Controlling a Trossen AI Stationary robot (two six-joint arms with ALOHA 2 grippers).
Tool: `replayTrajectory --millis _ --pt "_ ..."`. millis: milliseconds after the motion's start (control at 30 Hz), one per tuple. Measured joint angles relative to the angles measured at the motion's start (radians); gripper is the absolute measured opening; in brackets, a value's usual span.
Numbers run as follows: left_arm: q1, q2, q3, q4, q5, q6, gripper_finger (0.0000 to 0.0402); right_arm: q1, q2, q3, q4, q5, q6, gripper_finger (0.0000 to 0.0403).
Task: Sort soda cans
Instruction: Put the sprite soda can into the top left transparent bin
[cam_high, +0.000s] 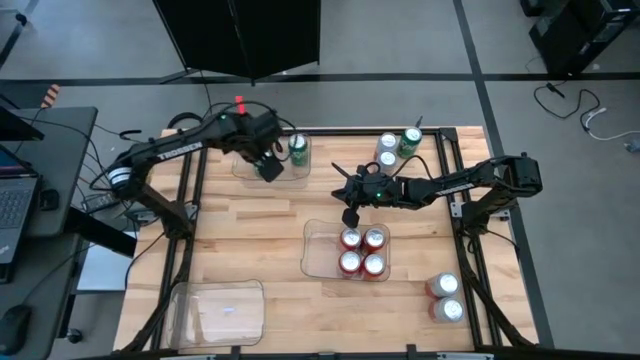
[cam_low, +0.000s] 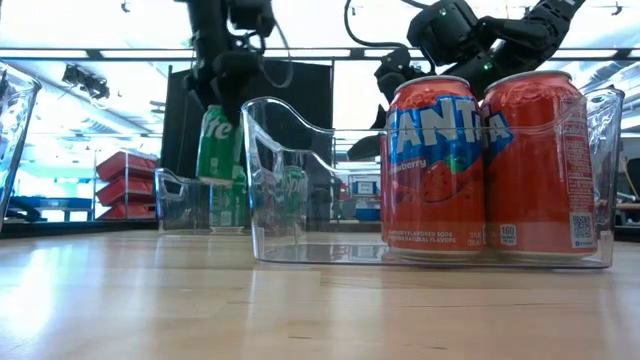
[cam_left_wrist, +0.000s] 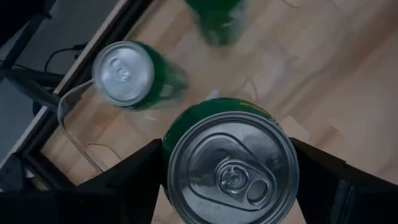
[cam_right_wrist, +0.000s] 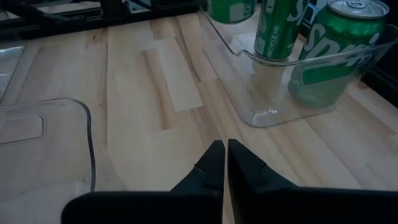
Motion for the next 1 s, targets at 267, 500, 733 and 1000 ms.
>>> replayTrajectory --millis 267,500,733,1000 --pt "0.069 -0.043 -0.161 0.154 0.058 0.017 0.0289 0.0 0.0 0.0 0.008 0.0 0.004 0.0007" --pt "0.102 -0.043 -0.247 0.241 0.081 0.035 0.0289 0.0 0.0 0.0 0.01 0.0 0.011 0.0007" --pt "0.119 -0.043 -0.315 0.324 0.121 0.035 0.0289 0.0 0.0 0.0 0.01 0.0 0.026 0.0007" --pt "0.122 -0.043 -0.353 0.363 0.124 0.037 0.0289 0.0 0.0 0.0 0.009 0.001 0.026 0.0007"
